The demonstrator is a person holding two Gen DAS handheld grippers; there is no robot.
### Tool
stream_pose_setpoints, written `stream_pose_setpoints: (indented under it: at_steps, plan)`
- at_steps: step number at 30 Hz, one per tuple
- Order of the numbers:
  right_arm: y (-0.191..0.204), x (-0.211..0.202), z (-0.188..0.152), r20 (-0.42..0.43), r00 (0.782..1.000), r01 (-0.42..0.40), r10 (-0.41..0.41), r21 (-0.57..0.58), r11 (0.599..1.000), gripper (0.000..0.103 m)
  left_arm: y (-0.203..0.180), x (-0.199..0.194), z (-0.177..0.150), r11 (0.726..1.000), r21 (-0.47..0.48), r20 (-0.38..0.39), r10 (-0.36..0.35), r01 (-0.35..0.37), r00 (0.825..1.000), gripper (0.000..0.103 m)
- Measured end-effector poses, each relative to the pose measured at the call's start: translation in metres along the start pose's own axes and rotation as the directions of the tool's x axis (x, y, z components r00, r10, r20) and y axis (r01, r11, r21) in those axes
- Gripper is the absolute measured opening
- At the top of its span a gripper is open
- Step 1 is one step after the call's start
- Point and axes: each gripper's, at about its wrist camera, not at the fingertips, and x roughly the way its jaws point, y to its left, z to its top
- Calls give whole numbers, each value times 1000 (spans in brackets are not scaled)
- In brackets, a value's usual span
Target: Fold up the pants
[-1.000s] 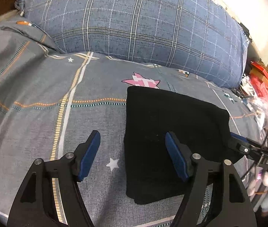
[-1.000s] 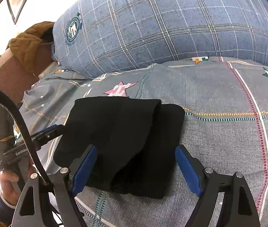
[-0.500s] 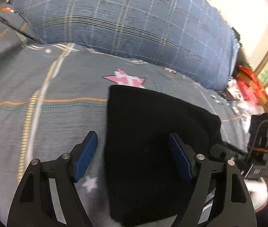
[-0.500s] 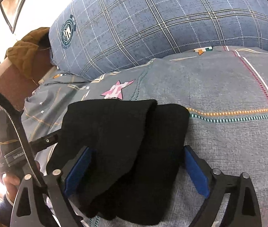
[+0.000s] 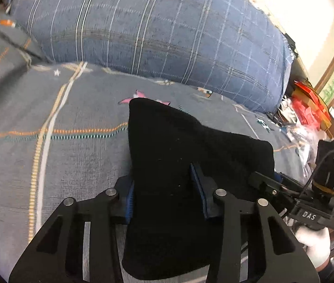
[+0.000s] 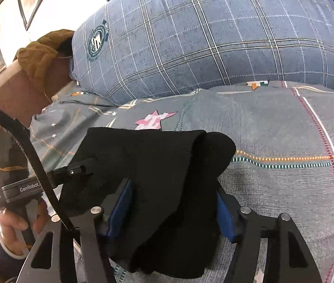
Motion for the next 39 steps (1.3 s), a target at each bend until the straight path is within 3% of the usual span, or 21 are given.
stream_pose_setpoints:
  at_steps: [9, 18, 25, 29, 30, 31, 32, 33, 34, 36, 39]
  plan:
    - [21, -16, 27, 46, 999, -22, 24, -47, 999, 59, -3, -31, 34, 999, 32, 86, 16, -19, 996, 39]
    - [39, 5, 83, 103, 994, -29, 39, -97, 995, 59, 18, -21, 87, 995, 57, 132, 76, -84, 988, 39]
    - [39, 42, 115, 93, 995, -33, 42, -96, 995, 59, 44, 22, 111, 996, 23, 61, 90, -91, 994, 39]
    - [26, 68, 117, 58, 998, -11, 14, -54, 998, 61, 65, 67, 110, 993, -20, -38, 114, -114, 993, 39]
    - [20, 77, 116, 36, 999, 3, -1, -42, 999, 62, 69, 76, 107, 989, -31, -65, 145, -148, 987, 41]
    - [15, 88, 114, 13, 999, 30, -29, -42, 999, 64, 78, 86, 104, 982, -56, -90, 175, -180, 980, 53]
    - [10, 102, 109, -16, 997, 77, -78, -57, 995, 64, 84, 88, 101, 980, -83, -91, 174, -182, 980, 58]
    - [5, 113, 105, -45, 993, 106, -109, -70, 992, 66, 90, 88, 100, 978, -111, -83, 169, -178, 982, 71]
    - [-2, 121, 101, -69, 993, 94, -98, -56, 994, 74, 95, 85, 99, 976, -128, -74, 170, -178, 983, 77]
    - [-16, 120, 97, -61, 998, 36, -34, 38, 999, 75, 99, 81, 99, 976, -137, -76, 163, -172, 984, 77]
    - [-14, 109, 96, -43, 998, 53, -53, 12, 998, 75, 91, 70, 98, 968, -121, -60, 213, -219, 975, 76]
